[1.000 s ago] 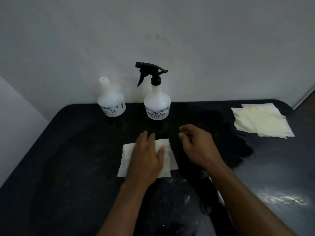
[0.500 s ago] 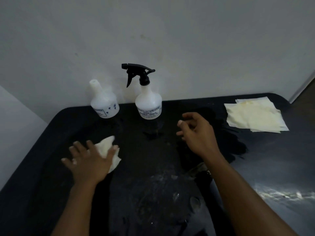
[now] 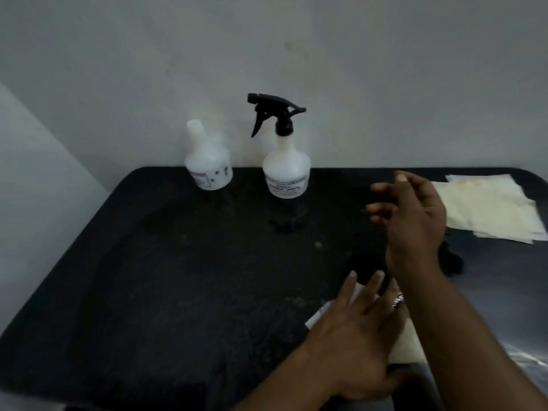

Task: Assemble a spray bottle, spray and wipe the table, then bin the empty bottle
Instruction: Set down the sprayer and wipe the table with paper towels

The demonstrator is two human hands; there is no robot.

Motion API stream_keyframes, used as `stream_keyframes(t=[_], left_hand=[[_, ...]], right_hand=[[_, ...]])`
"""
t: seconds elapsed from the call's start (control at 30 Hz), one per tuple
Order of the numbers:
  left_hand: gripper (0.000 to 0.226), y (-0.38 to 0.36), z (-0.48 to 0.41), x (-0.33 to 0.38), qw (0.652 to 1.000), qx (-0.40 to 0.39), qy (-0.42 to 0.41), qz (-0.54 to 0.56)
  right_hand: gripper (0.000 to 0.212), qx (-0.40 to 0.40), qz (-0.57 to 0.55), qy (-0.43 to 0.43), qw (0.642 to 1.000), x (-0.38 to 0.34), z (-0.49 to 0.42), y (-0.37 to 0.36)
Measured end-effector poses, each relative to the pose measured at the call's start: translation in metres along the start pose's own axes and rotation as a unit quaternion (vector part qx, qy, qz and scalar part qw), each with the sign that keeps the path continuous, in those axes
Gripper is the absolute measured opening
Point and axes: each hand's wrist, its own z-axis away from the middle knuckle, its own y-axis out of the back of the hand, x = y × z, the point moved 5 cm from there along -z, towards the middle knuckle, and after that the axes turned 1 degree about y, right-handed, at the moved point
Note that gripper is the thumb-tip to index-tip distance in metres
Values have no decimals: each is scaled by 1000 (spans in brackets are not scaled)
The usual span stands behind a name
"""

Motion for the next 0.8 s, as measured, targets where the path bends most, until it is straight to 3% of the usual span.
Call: stream_keyframes(t=[0.13,0.27,0.37,0.53,0.57,0.63,0.73,0.8], left_hand=[[73,8,2,-38,993,32,110,-18],[79,3,46,-109,962,20,258,-81],[68,0,126,-179,917,-4,388,-93],[76,18,256,-233,807,4,591,-3],[75,20,256,-227,807,15,590,-4],[76,18,224,-192,860,63,506,-13],[63,-14,133,-78,972,63,210,-90],[51,-46,82,-5,984,7,17,-179]], right_hand=[[11,-12,2,11,1000,-2,2,-1],[12,-6,-12,8,1000,-5,-3,4],[13,10,-24,-5,1000,-7,-8,11],[13,10,-47,-20,999,-7,-7,9],[13,9,-46,-23,999,-6,-5,6],[15,5,-47,-24,999,-5,-1,-1],[16,-16,-32,-14,999,-5,6,-12],[16,-31,-9,-2,999,-6,11,-16]])
